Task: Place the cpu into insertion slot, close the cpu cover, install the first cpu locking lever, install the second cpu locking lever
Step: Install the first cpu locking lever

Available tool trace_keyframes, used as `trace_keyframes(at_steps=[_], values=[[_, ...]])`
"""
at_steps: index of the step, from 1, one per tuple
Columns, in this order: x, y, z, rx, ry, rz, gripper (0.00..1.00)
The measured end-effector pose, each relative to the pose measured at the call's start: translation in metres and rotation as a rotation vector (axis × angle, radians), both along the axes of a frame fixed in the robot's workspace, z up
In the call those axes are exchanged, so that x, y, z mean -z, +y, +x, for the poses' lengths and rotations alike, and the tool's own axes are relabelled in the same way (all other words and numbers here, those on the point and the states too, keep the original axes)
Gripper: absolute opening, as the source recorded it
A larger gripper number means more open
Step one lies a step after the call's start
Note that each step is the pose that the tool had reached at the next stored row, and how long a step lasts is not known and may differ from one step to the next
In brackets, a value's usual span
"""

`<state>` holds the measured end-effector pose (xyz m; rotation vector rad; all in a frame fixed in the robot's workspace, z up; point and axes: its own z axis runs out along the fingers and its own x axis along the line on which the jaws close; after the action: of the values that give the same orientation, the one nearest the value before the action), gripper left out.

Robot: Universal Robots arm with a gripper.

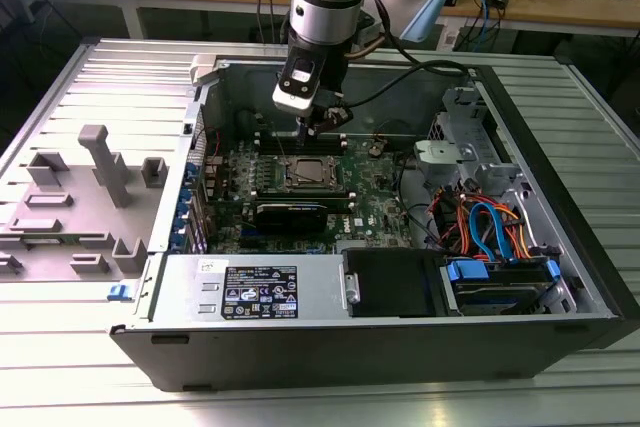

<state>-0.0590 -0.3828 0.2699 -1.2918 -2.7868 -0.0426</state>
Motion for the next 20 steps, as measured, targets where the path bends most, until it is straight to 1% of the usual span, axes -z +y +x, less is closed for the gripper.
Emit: trace_keyframes(at_steps=[4, 5, 6, 7, 9, 10, 15, 16, 17, 18, 19, 20], values=[[0.0, 0.0, 0.0, -0.001, 0.0, 0.0, 0.11], [0.0, 0.0, -0.0002, -0.01, 0.0001, -0.0001, 0.11], [0.0, 0.0, -0.0003, -0.032, 0.0, 0.0001, 0.11], [0.0001, 0.0, -0.0003, -0.061, -0.0001, 0.0002, 0.11], [0.0002, 0.0, -0.0003, -0.142, 0.0, 0.0001, 0.11], [0.0001, 0.0, -0.0004, -0.163, 0.0, 0.0, 0.11], [0.0002, 0.0, -0.0009, -0.231, 0.0, -0.0001, 0.11], [0.0003, 0.0, -0.0013, -0.234, -0.002, -0.0002, 0.11], [0.0003, 0.0, -0.0018, -0.236, -0.0099, -0.0011, 0.11], [0.0003, 0.0, -0.0023, -0.237, -0.0243, -0.0028, 0.11], [0.0003, 0.0, -0.0032, -0.237, -0.0483, -0.0057, 0.11], [0.0004, 0.0, -0.0039, -0.237, -0.0647, -0.0074, 0.11]])
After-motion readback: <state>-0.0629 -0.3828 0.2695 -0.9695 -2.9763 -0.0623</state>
